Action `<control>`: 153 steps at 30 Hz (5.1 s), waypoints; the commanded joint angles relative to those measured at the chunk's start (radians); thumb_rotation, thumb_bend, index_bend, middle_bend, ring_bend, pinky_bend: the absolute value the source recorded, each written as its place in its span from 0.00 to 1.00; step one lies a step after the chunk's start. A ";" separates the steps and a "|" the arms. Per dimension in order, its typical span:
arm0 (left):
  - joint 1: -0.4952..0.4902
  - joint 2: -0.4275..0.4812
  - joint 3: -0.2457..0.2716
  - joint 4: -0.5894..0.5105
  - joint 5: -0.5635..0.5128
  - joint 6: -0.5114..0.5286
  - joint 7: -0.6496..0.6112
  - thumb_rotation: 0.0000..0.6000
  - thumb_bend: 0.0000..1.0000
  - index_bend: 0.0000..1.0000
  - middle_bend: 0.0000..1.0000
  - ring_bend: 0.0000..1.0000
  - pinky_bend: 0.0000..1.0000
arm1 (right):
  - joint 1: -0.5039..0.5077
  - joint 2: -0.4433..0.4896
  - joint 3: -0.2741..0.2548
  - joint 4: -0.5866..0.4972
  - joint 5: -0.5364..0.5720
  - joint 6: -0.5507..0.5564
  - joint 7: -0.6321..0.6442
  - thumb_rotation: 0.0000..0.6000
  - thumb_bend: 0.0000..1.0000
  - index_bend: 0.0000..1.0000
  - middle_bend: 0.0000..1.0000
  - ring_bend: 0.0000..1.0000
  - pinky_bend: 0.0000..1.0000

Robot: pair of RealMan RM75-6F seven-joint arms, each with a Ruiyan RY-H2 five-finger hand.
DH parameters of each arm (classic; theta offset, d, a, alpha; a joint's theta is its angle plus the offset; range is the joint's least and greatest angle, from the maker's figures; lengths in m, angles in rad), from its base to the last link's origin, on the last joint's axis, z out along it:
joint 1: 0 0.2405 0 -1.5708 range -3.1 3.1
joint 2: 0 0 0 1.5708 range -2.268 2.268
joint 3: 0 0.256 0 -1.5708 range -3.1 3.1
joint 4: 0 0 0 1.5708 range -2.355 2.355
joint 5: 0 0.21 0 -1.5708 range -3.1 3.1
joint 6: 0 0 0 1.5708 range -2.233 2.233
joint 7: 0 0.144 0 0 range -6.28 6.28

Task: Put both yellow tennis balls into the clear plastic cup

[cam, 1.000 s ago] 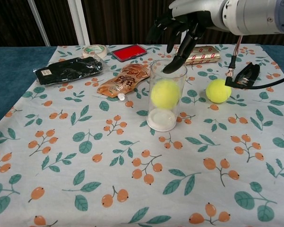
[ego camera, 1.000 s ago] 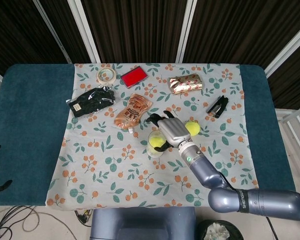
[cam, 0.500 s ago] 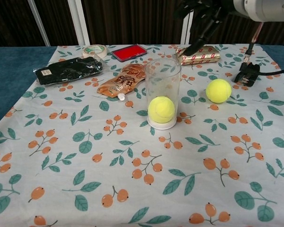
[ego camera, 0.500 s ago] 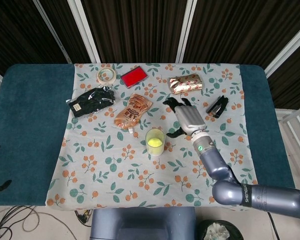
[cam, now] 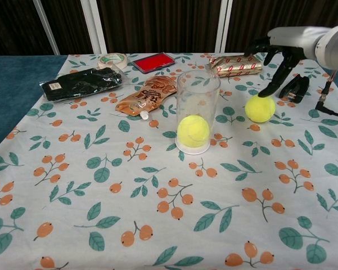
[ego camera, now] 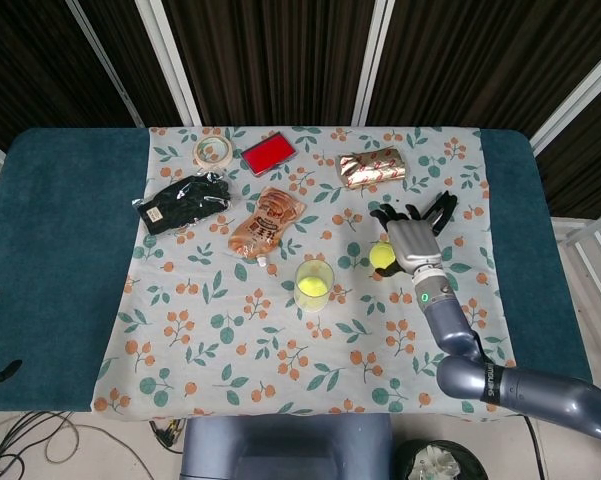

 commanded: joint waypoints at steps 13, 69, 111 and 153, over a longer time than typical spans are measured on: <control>-0.003 0.001 -0.004 -0.001 -0.018 -0.010 0.008 1.00 0.04 0.15 0.00 0.00 0.11 | -0.014 -0.154 -0.053 0.238 -0.021 -0.092 -0.032 1.00 0.20 0.22 0.11 0.21 0.00; 0.001 0.014 -0.008 -0.005 -0.028 -0.007 -0.010 1.00 0.04 0.19 0.00 0.00 0.11 | 0.006 0.116 0.227 -0.110 -0.063 -0.056 0.001 1.00 0.48 0.48 0.43 0.57 0.01; 0.003 0.018 -0.008 -0.004 -0.028 -0.005 -0.018 1.00 0.04 0.20 0.00 0.00 0.11 | 0.085 0.159 0.063 -0.451 -0.044 -0.016 -0.112 1.00 0.48 0.39 0.25 0.21 0.00; 0.012 0.020 -0.012 -0.012 -0.028 0.014 -0.016 1.00 0.04 0.08 0.00 0.00 0.11 | -0.317 0.527 -0.114 -0.503 -0.452 0.287 0.146 1.00 0.32 0.18 0.11 0.12 0.00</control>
